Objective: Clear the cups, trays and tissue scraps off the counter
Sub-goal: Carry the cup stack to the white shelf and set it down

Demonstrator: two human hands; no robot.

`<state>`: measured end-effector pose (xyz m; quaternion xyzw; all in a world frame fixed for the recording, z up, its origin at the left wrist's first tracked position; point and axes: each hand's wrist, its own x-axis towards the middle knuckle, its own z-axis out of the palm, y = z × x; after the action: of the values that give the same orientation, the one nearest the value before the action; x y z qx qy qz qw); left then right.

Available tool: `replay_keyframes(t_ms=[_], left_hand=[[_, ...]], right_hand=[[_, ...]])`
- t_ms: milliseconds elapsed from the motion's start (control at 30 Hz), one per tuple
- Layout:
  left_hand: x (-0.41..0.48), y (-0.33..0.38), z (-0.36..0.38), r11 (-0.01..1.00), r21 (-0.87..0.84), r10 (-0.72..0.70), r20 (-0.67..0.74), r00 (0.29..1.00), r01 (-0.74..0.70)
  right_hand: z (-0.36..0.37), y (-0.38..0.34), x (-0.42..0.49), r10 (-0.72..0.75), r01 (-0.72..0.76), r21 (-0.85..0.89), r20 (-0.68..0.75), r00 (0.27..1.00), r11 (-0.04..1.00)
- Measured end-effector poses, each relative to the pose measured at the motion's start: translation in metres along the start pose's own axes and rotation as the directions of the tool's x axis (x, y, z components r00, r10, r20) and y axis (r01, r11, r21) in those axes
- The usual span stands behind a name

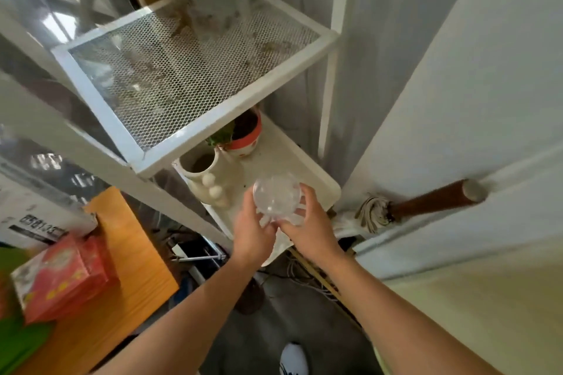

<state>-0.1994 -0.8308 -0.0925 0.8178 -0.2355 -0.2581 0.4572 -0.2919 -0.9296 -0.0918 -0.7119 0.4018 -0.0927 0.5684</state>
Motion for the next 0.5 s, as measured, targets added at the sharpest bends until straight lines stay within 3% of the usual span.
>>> replay_keyframes(t_ms=[500], left_hand=[[0.021, -0.045, 0.019, 0.999, -0.026, -0.028, -0.01, 1.0, 0.028]], right_hand=[[0.031, 0.042, 0.028, -0.006, 0.002, -0.053, -0.076, 0.997, 0.999]])
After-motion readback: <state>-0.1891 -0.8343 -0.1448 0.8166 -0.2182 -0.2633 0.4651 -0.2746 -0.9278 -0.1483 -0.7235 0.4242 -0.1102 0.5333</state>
